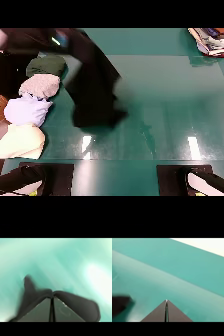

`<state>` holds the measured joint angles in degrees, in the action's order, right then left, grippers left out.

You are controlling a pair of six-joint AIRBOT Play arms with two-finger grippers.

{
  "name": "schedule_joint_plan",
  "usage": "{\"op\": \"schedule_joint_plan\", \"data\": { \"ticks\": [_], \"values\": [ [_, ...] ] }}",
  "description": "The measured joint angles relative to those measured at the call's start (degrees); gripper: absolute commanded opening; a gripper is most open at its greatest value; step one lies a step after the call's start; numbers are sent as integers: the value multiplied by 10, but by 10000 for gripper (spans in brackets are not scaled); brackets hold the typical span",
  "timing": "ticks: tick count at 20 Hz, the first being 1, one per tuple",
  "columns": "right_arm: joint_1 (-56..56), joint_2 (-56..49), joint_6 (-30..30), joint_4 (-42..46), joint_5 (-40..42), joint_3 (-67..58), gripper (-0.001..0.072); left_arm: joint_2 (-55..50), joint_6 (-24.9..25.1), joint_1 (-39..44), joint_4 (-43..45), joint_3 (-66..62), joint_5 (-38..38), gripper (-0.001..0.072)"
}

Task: Fold the shirts.

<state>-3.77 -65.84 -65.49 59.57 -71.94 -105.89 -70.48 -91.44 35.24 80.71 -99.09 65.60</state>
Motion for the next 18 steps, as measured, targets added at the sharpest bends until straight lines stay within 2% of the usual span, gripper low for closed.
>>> {"op": "schedule_joint_plan", "data": {
  "ticks": [1, 3, 6, 11, 14, 18],
  "values": [
    [0, 0, 0, 0, -9, -2, 15, -10, 0, 19, -2, 22, -4, 642],
    [0, 0, 0, 0, -30, -4, 16, -38, 1, 44, -6, 61, -17, 651],
    [0, 0, 0, 0, -53, -6, 16, -64, 2, 37, 18, 85, -29, 650],
    [0, -2, 0, 1, -74, -7, 16, -94, 0, -93, 47, 100, -19, 650],
    [0, -10, 0, 0, -94, -7, 16, -139, 11, -174, 0, 102, 14, 650],
    [0, -37, -3, 1, -143, -7, 16, -219, 46, -222, -59, 104, 54, 650]
  ]
}}
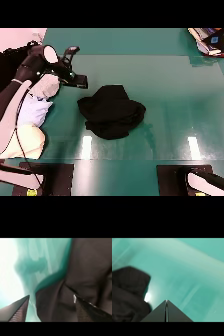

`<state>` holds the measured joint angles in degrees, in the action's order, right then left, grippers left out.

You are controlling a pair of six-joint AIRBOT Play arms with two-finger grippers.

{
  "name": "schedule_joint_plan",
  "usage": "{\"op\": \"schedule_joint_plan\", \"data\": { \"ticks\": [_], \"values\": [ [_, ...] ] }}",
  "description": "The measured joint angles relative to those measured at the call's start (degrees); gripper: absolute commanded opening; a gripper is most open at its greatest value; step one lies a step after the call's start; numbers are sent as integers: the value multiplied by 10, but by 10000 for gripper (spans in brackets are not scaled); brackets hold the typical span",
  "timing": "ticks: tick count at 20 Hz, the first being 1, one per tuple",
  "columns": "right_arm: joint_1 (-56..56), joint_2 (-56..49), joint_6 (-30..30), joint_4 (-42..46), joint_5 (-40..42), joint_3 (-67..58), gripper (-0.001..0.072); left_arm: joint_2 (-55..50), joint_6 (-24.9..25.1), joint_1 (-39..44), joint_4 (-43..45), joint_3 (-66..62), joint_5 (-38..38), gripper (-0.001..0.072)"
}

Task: Fold the shirts.

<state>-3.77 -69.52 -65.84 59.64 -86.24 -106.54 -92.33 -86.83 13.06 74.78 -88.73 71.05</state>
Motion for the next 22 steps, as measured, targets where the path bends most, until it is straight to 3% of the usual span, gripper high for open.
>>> {"op": "schedule_joint_plan", "data": {
  "ticks": [4, 7, 8, 14, 15, 16, 17, 19, 22],
  "values": [
    [0, -33, -20, 0, -33, 0, 16, -58, 26, -12, -35, 0, 23, 622],
    [0, -54, -35, 0, -53, 6, 16, -80, 54, -14, -72, 2, 32, 99],
    [0, -58, -41, 0, -57, 15, 16, -83, 60, -15, -80, 2, 34, 20],
    [0, -29, -80, 3, -37, 198, 28, -74, 75, -34, -95, -45, 43, 20],
    [0, -17, -86, 3, -21, 244, 196, -68, 75, -37, -95, -62, 43, 21],
    [-1, -5, -87, -3, -1, 297, 442, -62, 75, -39, -94, -78, 44, 21],
    [-3, 6, -89, -11, 22, 348, 480, -57, 76, -40, -93, -95, 45, 20],
    [-10, 23, -94, -42, 80, 454, 427, -51, 76, -42, -93, -123, 47, 21],
    [-41, 24, -96, -95, 174, 580, 427, -46, 70, -43, -91, -145, 48, 20]
  ]
}}
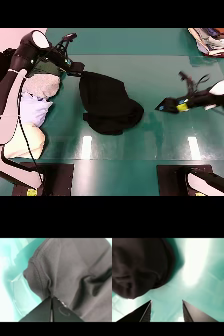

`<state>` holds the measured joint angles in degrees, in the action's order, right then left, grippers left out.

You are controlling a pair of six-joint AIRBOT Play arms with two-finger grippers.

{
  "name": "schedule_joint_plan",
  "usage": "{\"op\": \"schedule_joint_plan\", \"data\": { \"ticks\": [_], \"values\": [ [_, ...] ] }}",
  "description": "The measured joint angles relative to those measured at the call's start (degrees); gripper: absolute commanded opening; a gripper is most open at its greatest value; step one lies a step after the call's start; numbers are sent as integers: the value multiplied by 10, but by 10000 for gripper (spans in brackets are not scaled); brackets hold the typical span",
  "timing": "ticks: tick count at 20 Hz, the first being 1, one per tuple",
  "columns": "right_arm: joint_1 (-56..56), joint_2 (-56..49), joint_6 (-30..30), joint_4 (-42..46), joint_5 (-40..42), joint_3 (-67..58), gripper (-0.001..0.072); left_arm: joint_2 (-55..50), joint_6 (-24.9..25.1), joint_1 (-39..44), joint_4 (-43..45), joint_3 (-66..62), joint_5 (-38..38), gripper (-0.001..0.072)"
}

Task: Fold the shirts.

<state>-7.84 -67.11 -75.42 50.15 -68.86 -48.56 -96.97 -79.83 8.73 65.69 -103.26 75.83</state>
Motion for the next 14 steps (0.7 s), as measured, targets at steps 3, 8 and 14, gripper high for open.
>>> {"op": "schedule_joint_plan", "data": {
  "ticks": [3, 8, 14],
  "values": [
    [-49, -30, 2, -40, 78, 59, 427, 2, -5, 0, 0, -8, 0, 21],
    [-131, -116, 12, -85, 144, 38, 247, 2, -9, 0, 0, -12, -1, 21],
    [-159, -167, 15, -34, 167, -46, 14, 29, -20, 0, 11, -16, -9, 20]
  ]
}}
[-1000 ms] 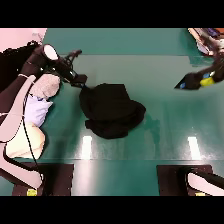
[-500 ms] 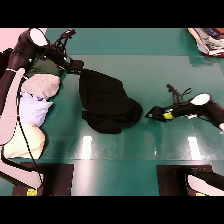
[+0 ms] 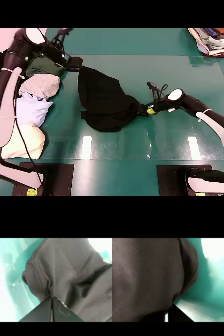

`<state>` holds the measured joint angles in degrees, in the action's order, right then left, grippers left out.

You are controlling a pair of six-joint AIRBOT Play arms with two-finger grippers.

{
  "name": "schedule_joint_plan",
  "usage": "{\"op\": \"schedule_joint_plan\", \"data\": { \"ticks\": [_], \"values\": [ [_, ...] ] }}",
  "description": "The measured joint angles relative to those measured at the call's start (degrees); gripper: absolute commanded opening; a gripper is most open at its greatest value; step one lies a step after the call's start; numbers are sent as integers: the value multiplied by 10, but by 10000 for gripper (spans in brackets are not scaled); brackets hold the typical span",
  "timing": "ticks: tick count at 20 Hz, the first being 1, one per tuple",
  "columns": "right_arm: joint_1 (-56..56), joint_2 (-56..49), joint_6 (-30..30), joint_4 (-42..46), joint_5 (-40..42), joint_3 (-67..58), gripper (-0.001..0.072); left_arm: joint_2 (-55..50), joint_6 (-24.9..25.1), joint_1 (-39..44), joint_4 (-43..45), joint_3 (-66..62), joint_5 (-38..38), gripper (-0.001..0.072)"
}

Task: Fold the shirts.

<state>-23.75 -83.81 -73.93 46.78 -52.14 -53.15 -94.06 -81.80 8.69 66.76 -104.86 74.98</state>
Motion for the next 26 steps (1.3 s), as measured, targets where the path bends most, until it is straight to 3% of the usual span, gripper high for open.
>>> {"op": "schedule_joint_plan", "data": {
  "ticks": [9, 17, 22, 26],
  "values": [
    [112, 188, -1, 88, -121, -253, 14, 242, -7, 0, 41, -67, -35, 20],
    [150, 327, -1, 134, -150, -450, 13, 440, -8, -1, 2, -83, -102, 20],
    [153, 321, -16, 195, -191, -566, 13, 470, -8, 0, -11, -95, -129, 20],
    [153, 238, -45, 215, -259, -617, 13, 434, -8, 0, -10, -61, -92, 20]
  ]
}}
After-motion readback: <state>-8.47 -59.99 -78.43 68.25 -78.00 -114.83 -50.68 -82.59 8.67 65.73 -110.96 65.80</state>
